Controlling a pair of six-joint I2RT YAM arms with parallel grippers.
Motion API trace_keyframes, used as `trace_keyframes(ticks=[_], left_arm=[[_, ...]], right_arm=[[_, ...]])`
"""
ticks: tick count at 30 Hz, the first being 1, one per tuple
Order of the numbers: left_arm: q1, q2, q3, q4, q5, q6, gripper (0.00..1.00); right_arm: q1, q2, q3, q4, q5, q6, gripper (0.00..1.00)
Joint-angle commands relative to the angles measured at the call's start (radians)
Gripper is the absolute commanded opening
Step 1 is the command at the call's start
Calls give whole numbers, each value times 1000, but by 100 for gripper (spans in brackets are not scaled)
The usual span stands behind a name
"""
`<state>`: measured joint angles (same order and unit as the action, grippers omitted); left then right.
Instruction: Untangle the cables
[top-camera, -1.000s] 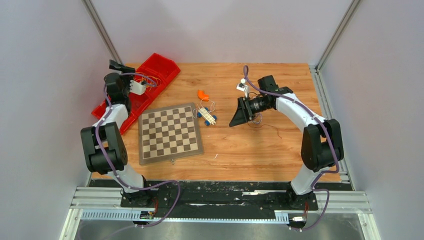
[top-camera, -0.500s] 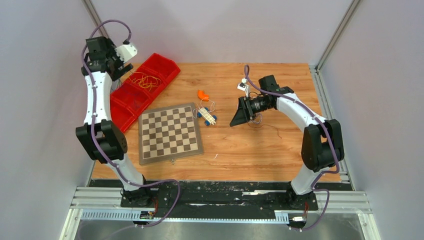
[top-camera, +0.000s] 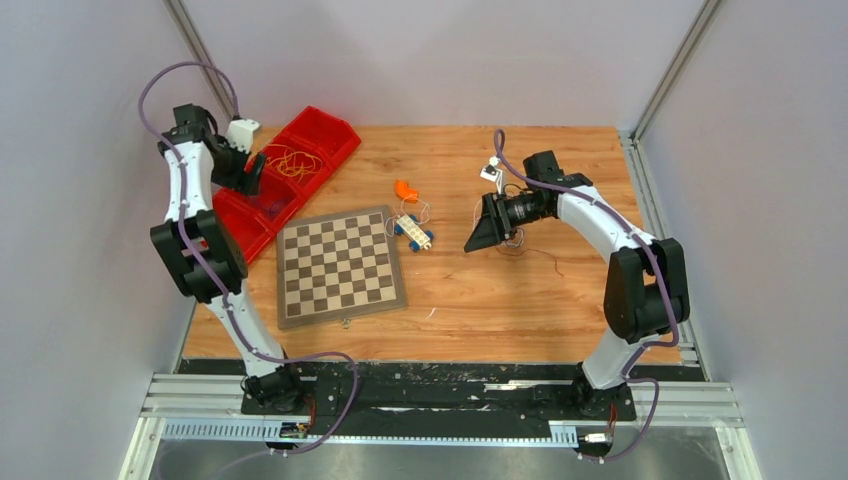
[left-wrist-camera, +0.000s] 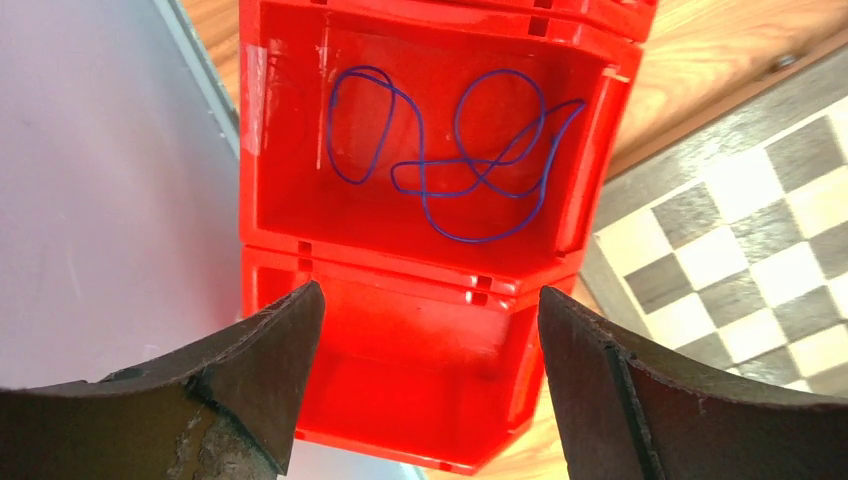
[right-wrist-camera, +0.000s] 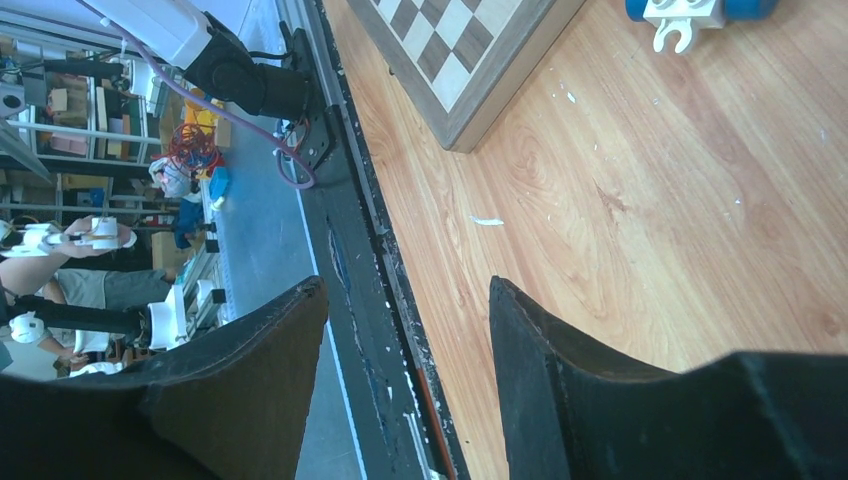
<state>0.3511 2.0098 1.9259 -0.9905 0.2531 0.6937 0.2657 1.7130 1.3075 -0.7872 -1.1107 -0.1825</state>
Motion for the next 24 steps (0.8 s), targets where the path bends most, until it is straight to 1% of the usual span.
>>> trace_keyframes(ticks=[1, 4, 6, 7, 9, 11, 12, 13, 14, 15, 16, 17, 18, 19, 20, 24], left_arm=[[18, -95, 30, -23, 213, -125, 87], [7, -184, -11, -7, 266, -205, 89], [-5, -226, -10, -29, 315, -248, 92], [-15, -243, -13, -47, 331, -259, 98], [-59, -303, -36, -64, 330, -274, 100], [-124, -391, -139, -27, 314, -289, 100], [-162, -468, -180, 35, 314, -322, 100], [-179, -506, -264, 73, 332, -344, 100], [-207, -580, -304, 145, 346, -405, 100], [-221, -609, -377, 181, 372, -441, 100], [-256, -661, -404, 229, 381, -490, 100], [-276, -697, -451, 243, 385, -507, 100], [-323, -711, -472, 262, 380, -523, 100], [-335, -737, -511, 270, 364, -528, 100], [-389, -749, -535, 289, 358, -533, 100], [-500, -800, -647, 313, 332, -530, 100]], right_arm=[[-5, -24, 4, -1, -43, -34, 60], [-7, -25, 23, -5, -26, -32, 60], [-16, -42, 34, -13, 23, -42, 60], [-19, -53, 40, -17, 77, -51, 60], [-30, -84, 49, -19, 181, -77, 59], [-40, -114, 57, -17, 311, -91, 59], [-42, -122, 61, -16, 377, -97, 59], [-45, -127, 68, -15, 448, -101, 59], [-48, -124, 76, -15, 518, -105, 59], [-51, -115, 85, -15, 582, -110, 59], [-58, -103, 93, -14, 623, -113, 58], [-69, -90, 99, -15, 646, -114, 58], [-81, -72, 106, -12, 657, -111, 58], [-90, -52, 116, -7, 665, -107, 58], [-95, -25, 127, -3, 679, -103, 58], [-102, 96, 189, 30, 724, -79, 59]])
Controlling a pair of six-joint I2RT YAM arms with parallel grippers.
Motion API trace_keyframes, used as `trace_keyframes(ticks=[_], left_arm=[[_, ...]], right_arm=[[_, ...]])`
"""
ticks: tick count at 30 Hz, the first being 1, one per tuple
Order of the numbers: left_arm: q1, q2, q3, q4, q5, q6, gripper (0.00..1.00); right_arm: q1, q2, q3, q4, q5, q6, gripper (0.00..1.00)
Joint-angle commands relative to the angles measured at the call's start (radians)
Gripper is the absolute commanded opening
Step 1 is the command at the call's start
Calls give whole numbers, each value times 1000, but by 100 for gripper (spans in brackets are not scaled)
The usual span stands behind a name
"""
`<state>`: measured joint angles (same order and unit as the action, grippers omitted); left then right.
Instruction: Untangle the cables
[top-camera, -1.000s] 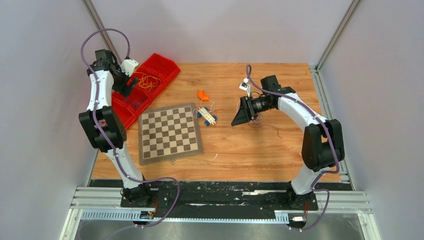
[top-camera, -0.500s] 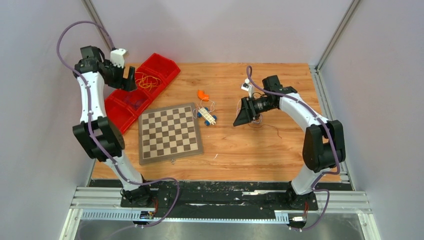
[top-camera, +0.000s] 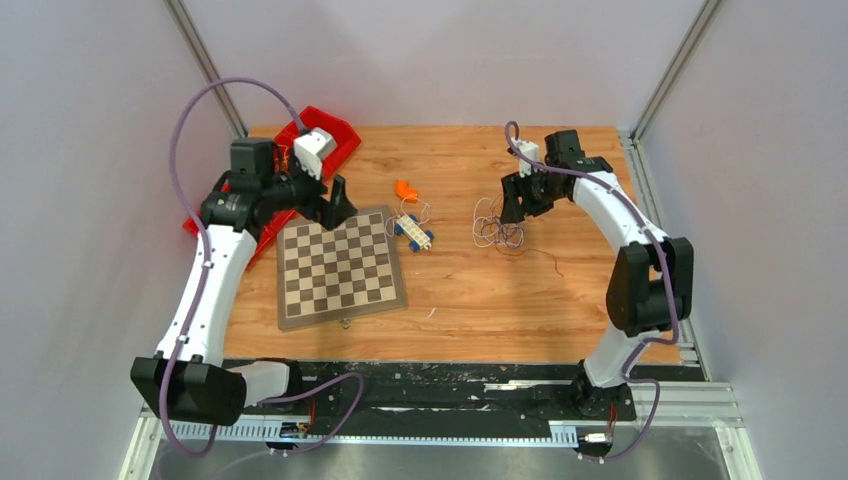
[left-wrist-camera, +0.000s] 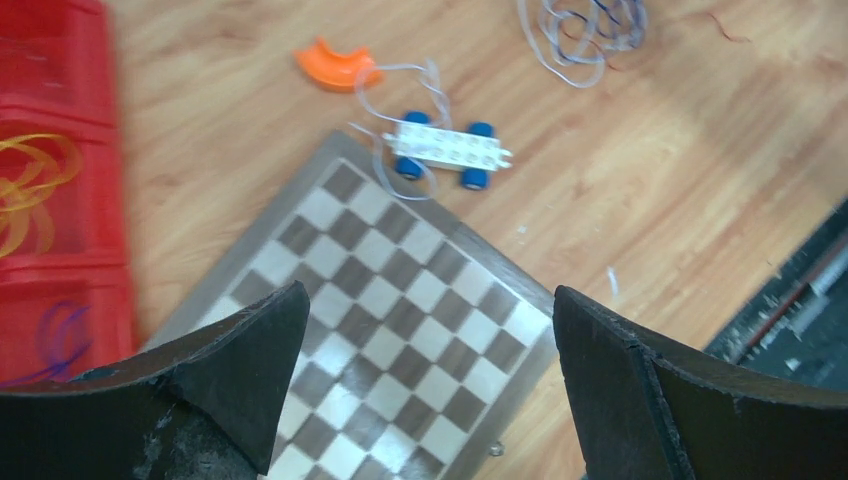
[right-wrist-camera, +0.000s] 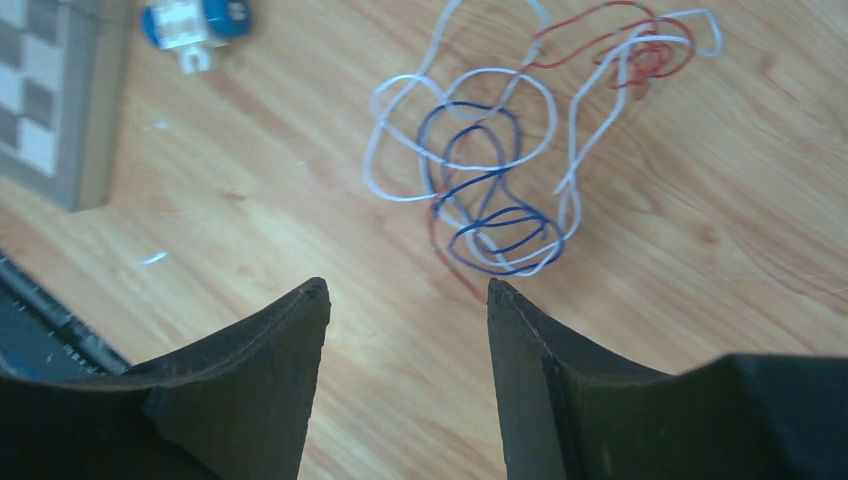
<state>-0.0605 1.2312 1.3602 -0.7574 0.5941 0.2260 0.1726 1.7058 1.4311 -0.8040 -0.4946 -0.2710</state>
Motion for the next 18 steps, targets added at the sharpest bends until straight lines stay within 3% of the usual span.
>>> trace_keyframes(ticks=[1, 7, 9, 16, 18], left_arm=[[-101, -30, -103, 81, -10, -64, 100], [-147, -56, -158, 101, -3, -102, 100], [-147, -65, -165, 113, 2, -108, 100], [-147, -74, -135, 107, 6, -82, 100], [-148, -78, -112, 108, 1, -63, 100]], right_arm=[[-10, 139, 83, 51, 102, 17, 59], [-9, 322, 169, 64, 45, 60, 58], [-9, 350, 178, 63, 28, 53, 49], [-9, 249, 136, 48, -100, 8, 1], [-9, 181, 121, 46, -162, 4, 0]])
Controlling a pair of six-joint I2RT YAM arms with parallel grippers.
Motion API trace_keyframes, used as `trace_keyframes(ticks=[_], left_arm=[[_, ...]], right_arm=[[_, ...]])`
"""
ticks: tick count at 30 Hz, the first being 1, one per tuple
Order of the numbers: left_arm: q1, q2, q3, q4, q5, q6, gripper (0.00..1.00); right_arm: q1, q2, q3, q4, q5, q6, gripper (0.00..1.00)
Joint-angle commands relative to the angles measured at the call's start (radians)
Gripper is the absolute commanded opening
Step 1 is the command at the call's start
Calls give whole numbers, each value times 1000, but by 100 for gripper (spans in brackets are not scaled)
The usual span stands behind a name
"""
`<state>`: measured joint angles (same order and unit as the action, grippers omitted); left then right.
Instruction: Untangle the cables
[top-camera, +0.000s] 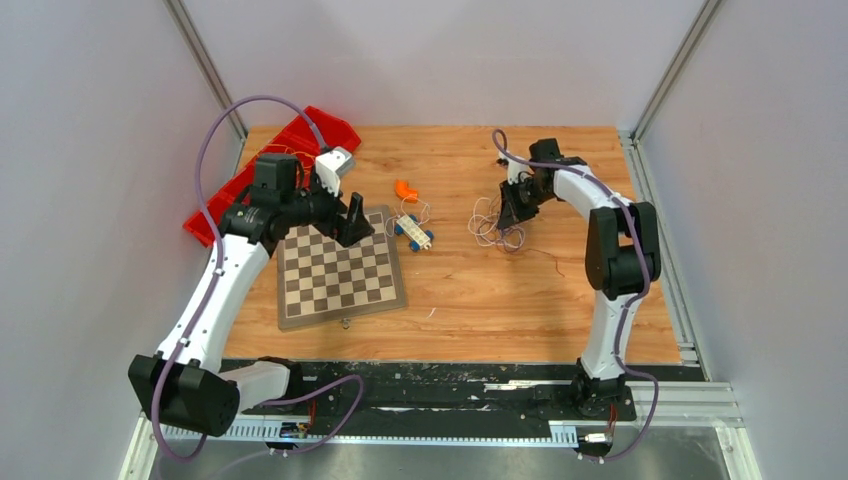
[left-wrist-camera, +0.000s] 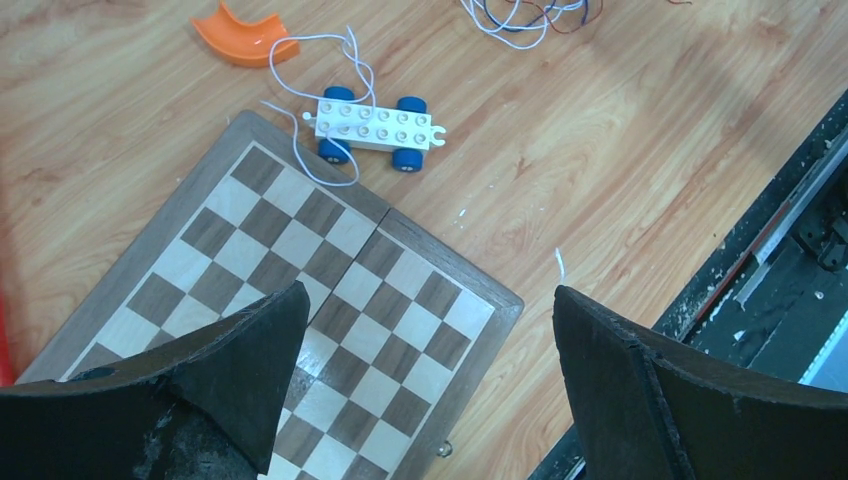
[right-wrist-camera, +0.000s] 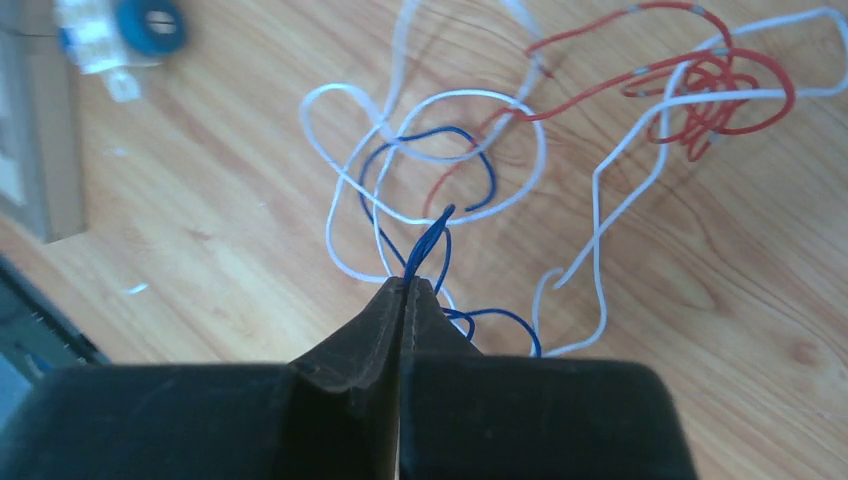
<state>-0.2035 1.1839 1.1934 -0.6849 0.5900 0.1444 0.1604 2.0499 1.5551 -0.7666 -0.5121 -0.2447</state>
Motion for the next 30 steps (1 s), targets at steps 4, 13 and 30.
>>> trace_keyframes(ticks=[4, 13, 30], left_arm=[[-4, -29, 83, 48, 49, 47, 100], [-48, 96, 196, 58, 250, 90, 100], [-315, 544, 128, 392, 181, -193, 80]], right_arm=[[3, -296, -12, 3, -326, -42, 0], [3, -412, 38, -95, -634, -49, 0], [3, -488, -192, -248, -398, -295, 0]])
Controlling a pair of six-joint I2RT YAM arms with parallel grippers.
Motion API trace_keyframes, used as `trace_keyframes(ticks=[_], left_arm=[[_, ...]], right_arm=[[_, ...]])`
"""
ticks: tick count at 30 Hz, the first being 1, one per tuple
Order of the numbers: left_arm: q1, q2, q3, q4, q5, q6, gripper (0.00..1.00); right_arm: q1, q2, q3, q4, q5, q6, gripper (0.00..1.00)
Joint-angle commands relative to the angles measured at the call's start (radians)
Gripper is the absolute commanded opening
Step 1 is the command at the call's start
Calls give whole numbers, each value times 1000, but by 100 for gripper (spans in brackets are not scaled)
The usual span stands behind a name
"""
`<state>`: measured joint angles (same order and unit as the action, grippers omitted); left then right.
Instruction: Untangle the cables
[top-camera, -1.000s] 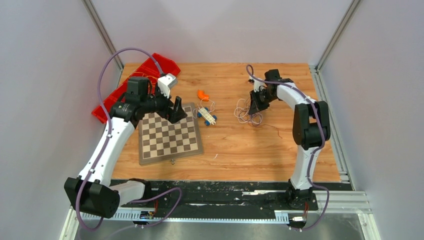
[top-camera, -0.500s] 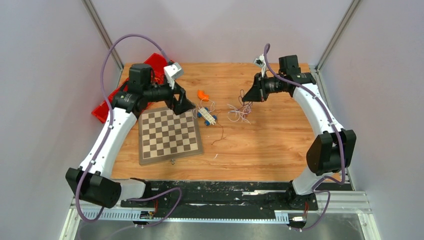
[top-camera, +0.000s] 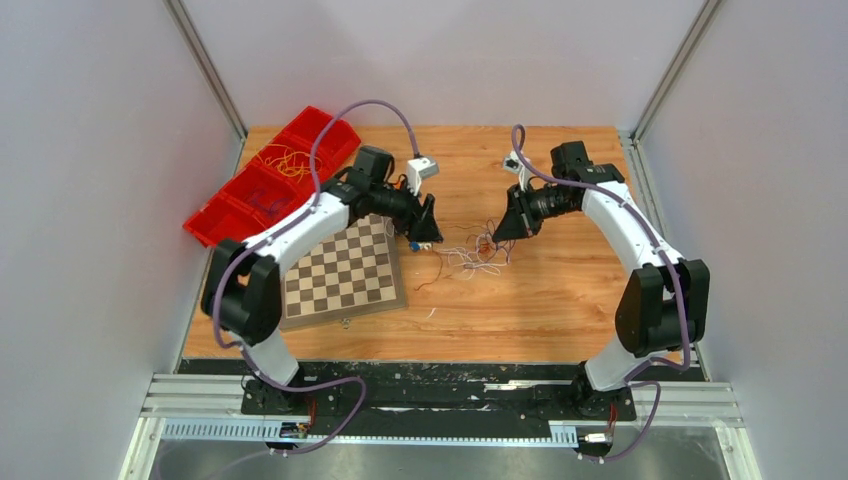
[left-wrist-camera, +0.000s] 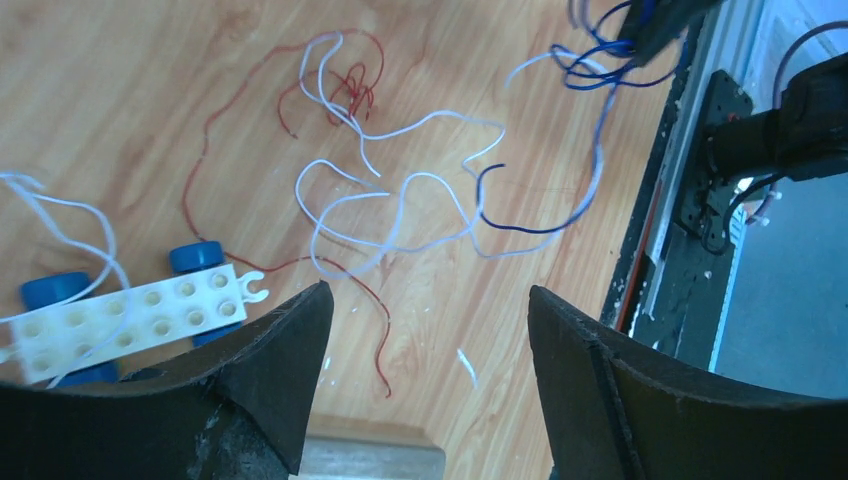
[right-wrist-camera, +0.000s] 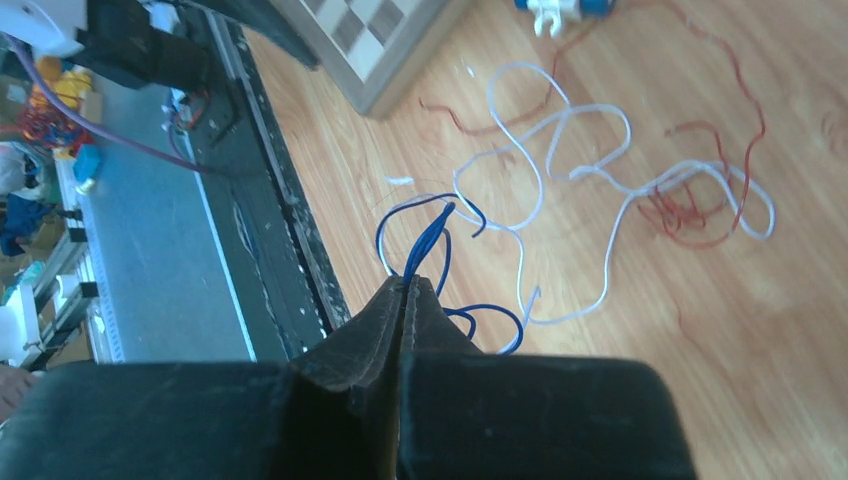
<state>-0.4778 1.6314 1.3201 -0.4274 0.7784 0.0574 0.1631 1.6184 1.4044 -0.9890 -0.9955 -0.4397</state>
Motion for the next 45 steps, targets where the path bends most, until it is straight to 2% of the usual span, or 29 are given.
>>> trace_keyframes(ticks=[1, 6, 13, 20, 26, 38, 40, 41, 43, 45], left_arm=[[-47, 145, 27, 125, 1, -50, 79], [-68, 263, 94, 89, -44, 63, 79], [-96, 336, 123, 1, 12, 164, 83], [-134, 284, -41, 167, 84, 163, 81], [-172, 313, -64, 281, 95, 156, 75], [-186, 402, -63, 323, 75, 161, 71], [-190, 411, -64, 326, 74, 149, 68], [-191, 414, -63, 325, 74, 141, 63], [-195, 410, -58, 310, 85, 138, 53], [-196, 382, -49, 284, 98, 141, 38]], right_arm=[[0, -63, -55, -25, 106, -107, 0], [-8, -72, -100, -26, 150, -125, 0], [-32, -40, -121, -23, 154, -137, 0], [-66, -2, -130, -21, 128, -140, 0], [-81, 5, -138, -22, 124, -143, 0], [-107, 15, -125, -38, 126, -156, 0], [-109, 19, -126, -38, 127, -157, 0], [-111, 23, -127, -37, 127, -158, 0], [-117, 33, -127, -33, 130, -156, 0], [-125, 53, -127, -20, 153, -154, 0]])
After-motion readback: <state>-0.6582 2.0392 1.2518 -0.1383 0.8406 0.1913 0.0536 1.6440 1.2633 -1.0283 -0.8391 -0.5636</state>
